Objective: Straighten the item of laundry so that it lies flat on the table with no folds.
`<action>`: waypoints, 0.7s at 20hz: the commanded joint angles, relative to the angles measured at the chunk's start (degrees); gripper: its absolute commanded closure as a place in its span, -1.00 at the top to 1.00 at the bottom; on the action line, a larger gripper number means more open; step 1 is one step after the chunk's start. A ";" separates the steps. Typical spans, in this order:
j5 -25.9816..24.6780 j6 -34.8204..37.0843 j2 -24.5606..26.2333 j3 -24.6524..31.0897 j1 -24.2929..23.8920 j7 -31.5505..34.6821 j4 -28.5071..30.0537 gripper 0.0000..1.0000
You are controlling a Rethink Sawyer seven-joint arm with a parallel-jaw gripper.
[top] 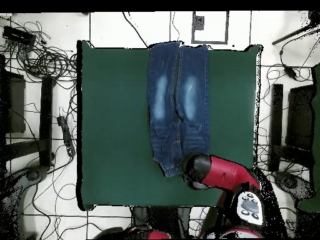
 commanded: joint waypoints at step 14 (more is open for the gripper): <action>-1.84 -3.33 7.28 -2.43 1.65 11.33 -6.88 -1.00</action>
